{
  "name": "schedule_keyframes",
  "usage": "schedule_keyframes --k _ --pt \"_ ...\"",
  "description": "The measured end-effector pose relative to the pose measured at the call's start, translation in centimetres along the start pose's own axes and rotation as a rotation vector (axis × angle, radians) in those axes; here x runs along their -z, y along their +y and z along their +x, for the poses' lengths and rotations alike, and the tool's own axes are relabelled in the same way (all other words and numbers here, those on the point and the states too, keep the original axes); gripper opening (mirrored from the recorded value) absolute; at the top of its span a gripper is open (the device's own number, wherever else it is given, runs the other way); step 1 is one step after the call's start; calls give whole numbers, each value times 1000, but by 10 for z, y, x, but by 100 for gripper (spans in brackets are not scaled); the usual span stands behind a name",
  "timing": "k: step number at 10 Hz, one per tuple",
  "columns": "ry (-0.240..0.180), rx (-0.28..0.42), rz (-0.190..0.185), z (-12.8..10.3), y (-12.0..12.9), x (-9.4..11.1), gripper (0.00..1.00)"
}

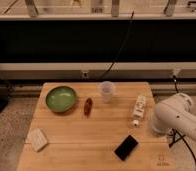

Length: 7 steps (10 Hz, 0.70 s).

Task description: Push the eraser across the table

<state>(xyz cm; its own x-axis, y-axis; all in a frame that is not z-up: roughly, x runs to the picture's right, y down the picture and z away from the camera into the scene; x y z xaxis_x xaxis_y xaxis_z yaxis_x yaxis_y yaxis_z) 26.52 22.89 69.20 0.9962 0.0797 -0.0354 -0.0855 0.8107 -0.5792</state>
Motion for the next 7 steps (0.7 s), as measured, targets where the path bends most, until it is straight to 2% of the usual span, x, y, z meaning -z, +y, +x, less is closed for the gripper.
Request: schedule_keyframes --k 1,2,4,7 --pt "-5 -4 -9 -1 3 -7 3" --pt "-6 0 -23 -2 8 -18 1" --pt "-11 2 -46 -5 21 -36 1" --pt "-12 25 -69 -24 25 -47 1"
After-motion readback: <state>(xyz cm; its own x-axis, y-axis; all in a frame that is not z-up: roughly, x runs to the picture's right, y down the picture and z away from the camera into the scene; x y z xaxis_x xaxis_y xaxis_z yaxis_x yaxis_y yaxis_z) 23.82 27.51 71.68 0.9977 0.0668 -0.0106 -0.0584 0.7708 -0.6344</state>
